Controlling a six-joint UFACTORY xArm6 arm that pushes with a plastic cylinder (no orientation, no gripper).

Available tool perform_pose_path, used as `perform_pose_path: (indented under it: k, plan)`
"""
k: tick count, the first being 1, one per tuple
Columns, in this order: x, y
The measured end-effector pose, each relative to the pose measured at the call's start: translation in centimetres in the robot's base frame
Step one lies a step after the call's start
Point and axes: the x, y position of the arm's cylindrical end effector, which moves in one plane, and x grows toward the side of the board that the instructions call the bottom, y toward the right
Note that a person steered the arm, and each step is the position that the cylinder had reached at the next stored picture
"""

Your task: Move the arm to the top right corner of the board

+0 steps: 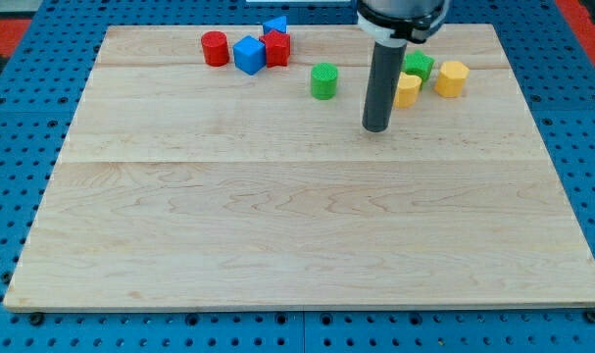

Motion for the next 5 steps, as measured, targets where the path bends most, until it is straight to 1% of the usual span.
perform_pose_path:
  k: [2, 4, 5]
  plan:
    - [-2.3, 4.6]
    - [-5.1, 4.7]
    - [-2.7, 3.1]
